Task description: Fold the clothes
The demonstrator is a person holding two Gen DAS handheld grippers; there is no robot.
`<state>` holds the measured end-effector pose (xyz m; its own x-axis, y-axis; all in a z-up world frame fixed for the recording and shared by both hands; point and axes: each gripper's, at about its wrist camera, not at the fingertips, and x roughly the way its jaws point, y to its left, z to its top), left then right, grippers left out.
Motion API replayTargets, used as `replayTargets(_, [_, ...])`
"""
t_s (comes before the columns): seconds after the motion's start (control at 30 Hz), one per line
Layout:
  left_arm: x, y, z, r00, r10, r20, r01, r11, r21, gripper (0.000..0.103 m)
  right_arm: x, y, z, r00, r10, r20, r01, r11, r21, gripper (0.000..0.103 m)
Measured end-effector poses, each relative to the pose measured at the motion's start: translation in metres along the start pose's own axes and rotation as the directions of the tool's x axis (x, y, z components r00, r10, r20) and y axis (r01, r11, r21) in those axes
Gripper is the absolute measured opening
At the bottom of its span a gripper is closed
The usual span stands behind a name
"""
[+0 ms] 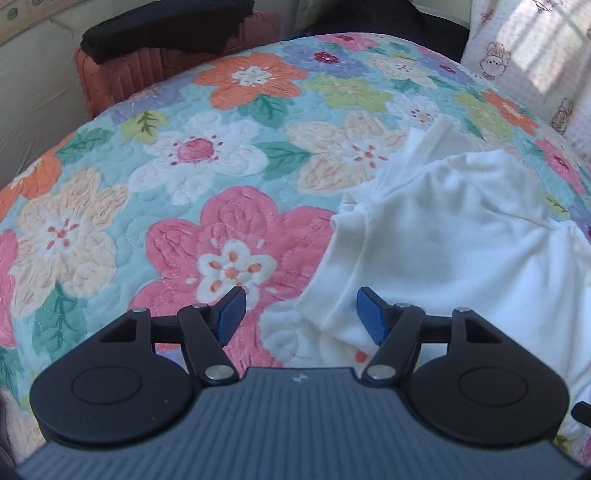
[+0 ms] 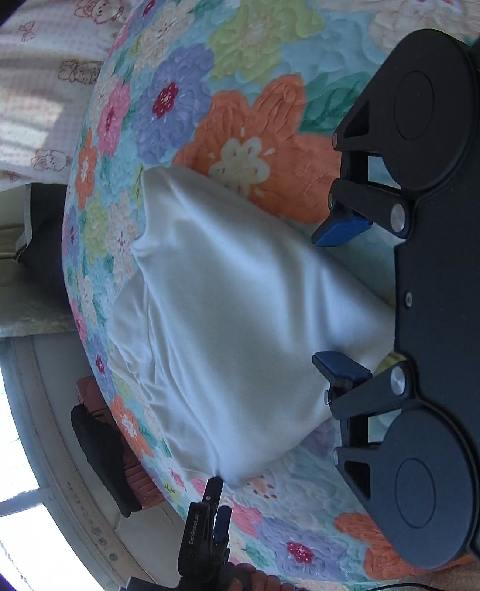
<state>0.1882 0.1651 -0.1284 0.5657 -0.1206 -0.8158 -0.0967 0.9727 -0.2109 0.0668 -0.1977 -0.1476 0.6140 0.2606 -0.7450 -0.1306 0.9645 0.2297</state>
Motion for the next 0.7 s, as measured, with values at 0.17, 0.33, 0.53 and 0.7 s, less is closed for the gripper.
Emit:
replayTargets(0.17, [0.013,0.016,-0.003,0.974,-0.22,-0.057,0.21,0.967,-0.144,0.066,-0.016,-0.037,-0.013,0.978,0.206,0.034,-0.208,0.948,0.243,0.071])
replayTargets(0.33, [0.036,0.008,-0.003,0.971,-0.239,-0.016,0.235,0.963,-0.132,0.077,0.014,-0.049,-0.025,0.931,0.359,0.066,-0.353,0.842,0.407,0.075])
replayTargets(0.53, [0.054,-0.006,0.0,0.953,-0.285,0.098,0.297,0.946,-0.129,0.024,0.062,-0.048,0.002,0.9,0.4,0.171,-0.432,0.773,0.465,0.086])
replayTargets(0.7, [0.02,-0.03,-0.008,0.95,-0.292,0.114,0.295,0.956,-0.011,0.021,0.053,-0.034,0.029,0.935,0.31,0.175,-0.35,0.889,0.296,0.018])
